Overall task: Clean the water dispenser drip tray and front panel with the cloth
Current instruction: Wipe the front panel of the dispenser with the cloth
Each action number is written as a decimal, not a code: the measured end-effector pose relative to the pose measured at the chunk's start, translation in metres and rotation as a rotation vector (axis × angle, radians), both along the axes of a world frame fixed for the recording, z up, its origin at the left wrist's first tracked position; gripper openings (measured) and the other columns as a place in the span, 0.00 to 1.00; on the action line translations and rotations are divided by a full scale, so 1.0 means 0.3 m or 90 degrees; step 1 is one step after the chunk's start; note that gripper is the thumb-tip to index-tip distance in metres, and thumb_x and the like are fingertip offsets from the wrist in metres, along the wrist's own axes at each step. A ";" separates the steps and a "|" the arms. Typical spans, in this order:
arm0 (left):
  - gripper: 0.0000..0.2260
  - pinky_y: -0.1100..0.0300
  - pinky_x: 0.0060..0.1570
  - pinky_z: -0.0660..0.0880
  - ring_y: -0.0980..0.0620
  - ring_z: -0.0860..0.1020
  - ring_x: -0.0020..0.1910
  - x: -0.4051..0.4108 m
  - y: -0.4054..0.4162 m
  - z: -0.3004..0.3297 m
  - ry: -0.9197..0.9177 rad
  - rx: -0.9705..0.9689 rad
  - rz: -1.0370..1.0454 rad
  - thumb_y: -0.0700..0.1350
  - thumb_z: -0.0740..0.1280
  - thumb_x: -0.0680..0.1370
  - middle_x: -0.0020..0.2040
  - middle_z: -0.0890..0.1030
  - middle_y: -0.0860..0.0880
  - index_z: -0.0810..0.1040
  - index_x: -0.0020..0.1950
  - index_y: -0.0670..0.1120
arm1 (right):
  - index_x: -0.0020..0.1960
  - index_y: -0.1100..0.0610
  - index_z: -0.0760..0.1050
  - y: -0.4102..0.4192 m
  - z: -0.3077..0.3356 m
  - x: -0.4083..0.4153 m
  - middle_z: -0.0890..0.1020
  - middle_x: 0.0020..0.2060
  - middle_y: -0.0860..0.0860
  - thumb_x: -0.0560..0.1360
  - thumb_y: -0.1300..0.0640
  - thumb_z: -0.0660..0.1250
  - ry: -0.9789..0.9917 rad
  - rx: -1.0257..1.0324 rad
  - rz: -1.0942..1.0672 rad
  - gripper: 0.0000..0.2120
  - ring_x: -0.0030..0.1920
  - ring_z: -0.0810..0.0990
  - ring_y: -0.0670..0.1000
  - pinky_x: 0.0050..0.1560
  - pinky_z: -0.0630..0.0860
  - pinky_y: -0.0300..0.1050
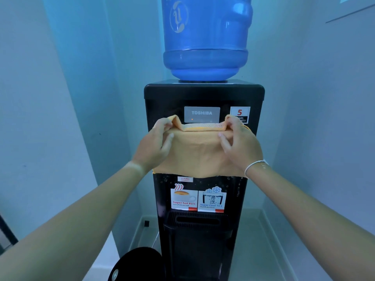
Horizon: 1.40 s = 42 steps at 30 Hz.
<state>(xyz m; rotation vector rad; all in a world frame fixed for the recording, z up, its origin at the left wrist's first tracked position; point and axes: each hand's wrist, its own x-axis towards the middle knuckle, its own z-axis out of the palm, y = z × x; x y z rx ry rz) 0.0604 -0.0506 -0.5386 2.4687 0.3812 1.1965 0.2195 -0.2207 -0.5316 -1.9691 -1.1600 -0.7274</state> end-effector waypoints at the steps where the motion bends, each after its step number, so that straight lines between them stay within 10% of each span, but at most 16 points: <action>1: 0.10 0.59 0.46 0.69 0.49 0.76 0.51 -0.006 0.012 -0.003 0.008 0.011 0.008 0.44 0.59 0.79 0.57 0.79 0.50 0.66 0.60 0.46 | 0.53 0.58 0.70 0.002 -0.004 0.005 0.79 0.43 0.53 0.75 0.54 0.62 -0.019 -0.010 -0.008 0.10 0.44 0.76 0.56 0.41 0.65 0.43; 5: 0.12 0.61 0.39 0.66 0.51 0.70 0.42 -0.027 0.036 0.014 0.080 0.138 0.002 0.51 0.57 0.76 0.44 0.75 0.52 0.73 0.55 0.47 | 0.49 0.58 0.74 0.007 0.002 -0.005 0.80 0.40 0.53 0.76 0.53 0.61 -0.080 -0.073 -0.012 0.09 0.43 0.76 0.55 0.41 0.64 0.43; 15: 0.17 0.60 0.42 0.63 0.52 0.70 0.46 -0.054 0.043 0.052 0.170 0.147 0.040 0.51 0.55 0.76 0.53 0.76 0.48 0.71 0.63 0.49 | 0.63 0.56 0.69 0.080 0.028 -0.067 0.80 0.52 0.53 0.77 0.48 0.57 -0.110 -0.201 0.012 0.18 0.55 0.74 0.56 0.56 0.66 0.47; 23: 0.24 0.59 0.63 0.65 0.50 0.69 0.67 0.044 -0.049 0.061 0.206 0.243 0.026 0.53 0.53 0.77 0.67 0.74 0.49 0.68 0.71 0.45 | 0.68 0.56 0.68 -0.087 0.021 0.053 0.78 0.60 0.53 0.79 0.48 0.55 -0.067 -0.212 -0.075 0.21 0.59 0.74 0.56 0.55 0.70 0.49; 42: 0.26 0.53 0.64 0.68 0.50 0.70 0.66 -0.026 0.060 0.046 0.176 0.120 0.047 0.57 0.58 0.75 0.66 0.75 0.49 0.71 0.68 0.45 | 0.72 0.55 0.62 0.085 0.043 -0.056 0.74 0.64 0.52 0.80 0.47 0.53 -0.143 -0.296 -0.044 0.23 0.63 0.71 0.54 0.64 0.63 0.47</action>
